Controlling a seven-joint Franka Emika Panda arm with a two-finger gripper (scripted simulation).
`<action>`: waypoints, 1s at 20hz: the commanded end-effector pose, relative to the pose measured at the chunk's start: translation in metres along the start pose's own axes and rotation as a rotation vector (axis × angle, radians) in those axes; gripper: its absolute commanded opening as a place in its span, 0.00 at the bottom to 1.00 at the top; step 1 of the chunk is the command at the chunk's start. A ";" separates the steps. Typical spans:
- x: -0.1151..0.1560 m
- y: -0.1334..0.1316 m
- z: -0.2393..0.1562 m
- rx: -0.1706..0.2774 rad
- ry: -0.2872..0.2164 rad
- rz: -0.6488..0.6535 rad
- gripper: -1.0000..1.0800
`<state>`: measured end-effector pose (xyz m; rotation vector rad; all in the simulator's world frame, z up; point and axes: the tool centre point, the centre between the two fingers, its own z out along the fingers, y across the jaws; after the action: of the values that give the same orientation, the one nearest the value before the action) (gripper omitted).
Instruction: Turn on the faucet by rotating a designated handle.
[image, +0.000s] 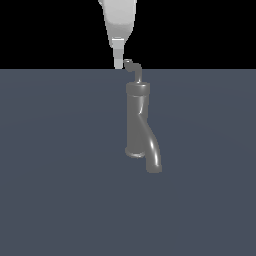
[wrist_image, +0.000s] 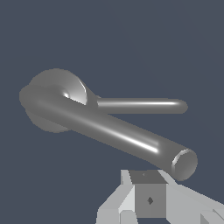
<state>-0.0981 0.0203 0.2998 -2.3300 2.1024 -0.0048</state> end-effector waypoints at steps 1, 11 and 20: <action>0.014 0.010 0.000 -0.004 0.000 0.015 0.00; 0.056 0.011 0.000 -0.003 0.001 0.010 0.00; 0.070 0.010 0.000 -0.005 -0.001 -0.024 0.00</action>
<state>-0.1016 -0.0475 0.2999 -2.3601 2.0733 0.0012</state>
